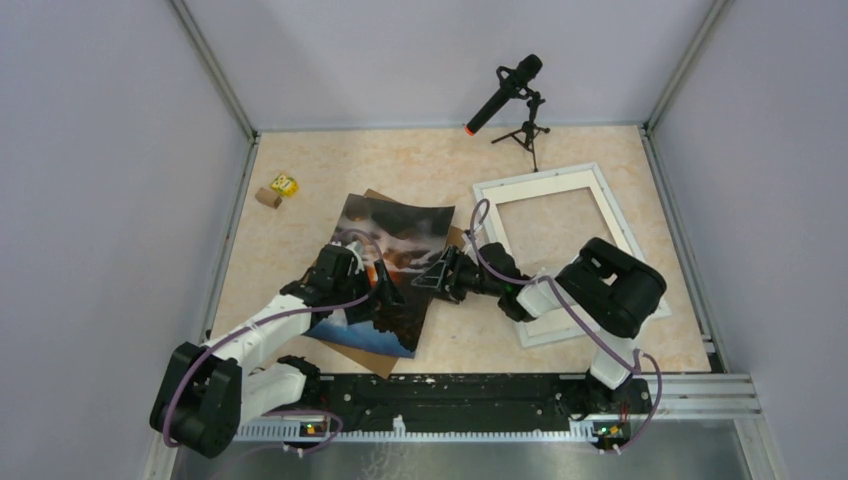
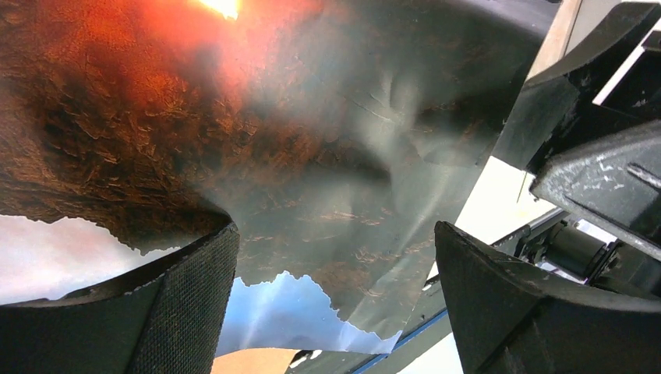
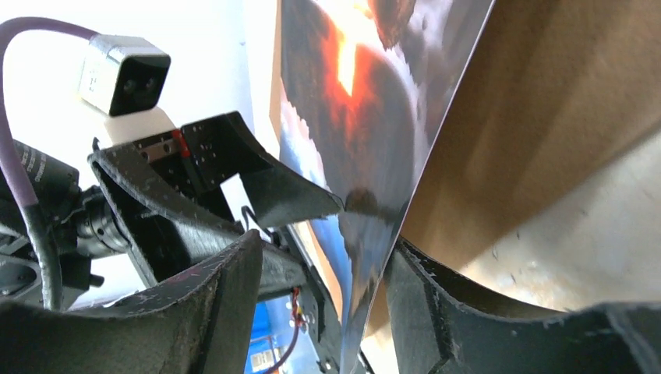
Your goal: Put the photo into the frame
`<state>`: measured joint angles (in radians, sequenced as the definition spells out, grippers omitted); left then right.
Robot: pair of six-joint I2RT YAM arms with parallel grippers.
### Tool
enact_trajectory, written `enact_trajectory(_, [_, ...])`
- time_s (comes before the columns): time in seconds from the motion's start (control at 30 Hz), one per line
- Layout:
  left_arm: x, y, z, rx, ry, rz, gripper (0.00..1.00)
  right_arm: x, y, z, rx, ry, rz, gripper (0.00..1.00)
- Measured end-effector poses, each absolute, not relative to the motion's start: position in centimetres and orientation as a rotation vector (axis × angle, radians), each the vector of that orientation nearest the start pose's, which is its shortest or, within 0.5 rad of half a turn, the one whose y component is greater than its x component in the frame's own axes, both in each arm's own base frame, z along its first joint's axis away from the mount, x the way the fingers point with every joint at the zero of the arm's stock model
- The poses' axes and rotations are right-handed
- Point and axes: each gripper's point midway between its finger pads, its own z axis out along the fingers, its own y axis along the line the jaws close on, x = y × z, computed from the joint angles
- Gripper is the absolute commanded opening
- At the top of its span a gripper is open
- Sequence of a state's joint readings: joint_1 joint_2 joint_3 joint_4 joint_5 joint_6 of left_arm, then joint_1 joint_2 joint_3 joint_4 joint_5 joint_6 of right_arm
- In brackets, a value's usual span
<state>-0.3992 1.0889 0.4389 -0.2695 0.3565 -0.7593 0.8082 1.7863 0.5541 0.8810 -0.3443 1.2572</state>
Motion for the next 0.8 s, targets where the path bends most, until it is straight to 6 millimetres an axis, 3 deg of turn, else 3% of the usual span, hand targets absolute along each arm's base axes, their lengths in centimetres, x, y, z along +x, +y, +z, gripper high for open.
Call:
enact_trajectory(0.47, [18.8, -17.7, 4.9, -0.26, 2.622, -0.902, 0.99, 25.1, 39.5, 5.3, 0.229, 2.317, 1.452, 0.41])
enact_trajectory(0.8, [18.3, -18.8, 6.4, -0.16, 2.608, -1.014, 0.99, 25.5, 40.0, 4.3, 0.204, 2.322, 1.407, 0.06])
